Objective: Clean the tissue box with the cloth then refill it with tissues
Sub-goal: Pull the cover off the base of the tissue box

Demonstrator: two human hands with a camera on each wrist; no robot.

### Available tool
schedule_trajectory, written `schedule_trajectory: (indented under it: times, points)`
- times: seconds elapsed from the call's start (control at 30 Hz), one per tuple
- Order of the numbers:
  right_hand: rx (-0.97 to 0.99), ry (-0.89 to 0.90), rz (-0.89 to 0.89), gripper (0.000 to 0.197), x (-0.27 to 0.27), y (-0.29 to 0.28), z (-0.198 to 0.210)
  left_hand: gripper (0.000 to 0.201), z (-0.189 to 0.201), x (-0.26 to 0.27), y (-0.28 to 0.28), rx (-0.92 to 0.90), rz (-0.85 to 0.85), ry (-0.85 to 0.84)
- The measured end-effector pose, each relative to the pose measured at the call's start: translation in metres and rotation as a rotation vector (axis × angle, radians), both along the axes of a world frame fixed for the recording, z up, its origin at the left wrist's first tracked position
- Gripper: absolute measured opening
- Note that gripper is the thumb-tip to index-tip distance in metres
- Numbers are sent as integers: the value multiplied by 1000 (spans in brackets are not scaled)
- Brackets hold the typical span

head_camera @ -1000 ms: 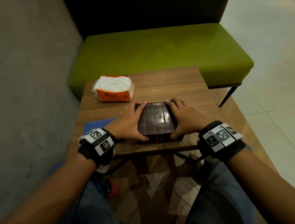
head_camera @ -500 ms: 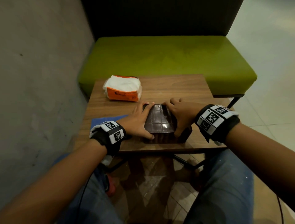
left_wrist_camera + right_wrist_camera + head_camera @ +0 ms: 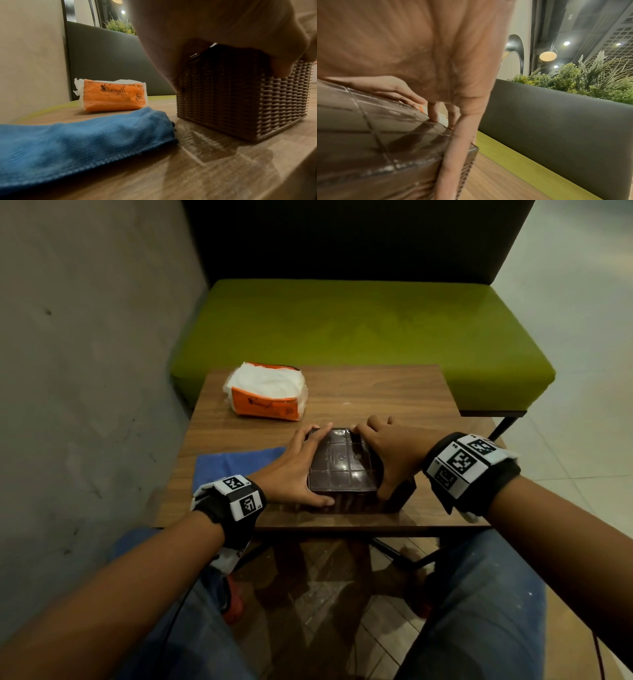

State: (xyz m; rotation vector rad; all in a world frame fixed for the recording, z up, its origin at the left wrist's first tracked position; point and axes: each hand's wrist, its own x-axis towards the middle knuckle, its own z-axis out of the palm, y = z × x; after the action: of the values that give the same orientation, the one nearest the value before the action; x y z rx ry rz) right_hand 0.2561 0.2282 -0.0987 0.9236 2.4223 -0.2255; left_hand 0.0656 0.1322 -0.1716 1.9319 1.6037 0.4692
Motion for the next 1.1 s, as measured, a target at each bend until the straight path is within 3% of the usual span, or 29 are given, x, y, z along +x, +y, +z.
schedule_trajectory:
  times: [0.2,0.4,0.7,0.87,0.93,1.1]
  points:
    - [-24,-34,-57,136,-2,-5,-4,135,-5,-1,-2,-30,51,-71]
    - [24,44,0,122,-18,-10,-6,136,-17,0,-9,8,98,-194]
    - [-37,37,24,114,-19,1,4,134,-17,-1,-9,52,51,-192]
    - [-40,31,-1,122,-17,-1,6,143,-8,-5,-8,-39,18,-164]
    - [-59,39,-15,124,-16,0,5,135,4,-8,-11,-43,15,-129]
    - [-152,77,-73,125,-11,3,10,89,32,-17,-11,-41,-31,45]
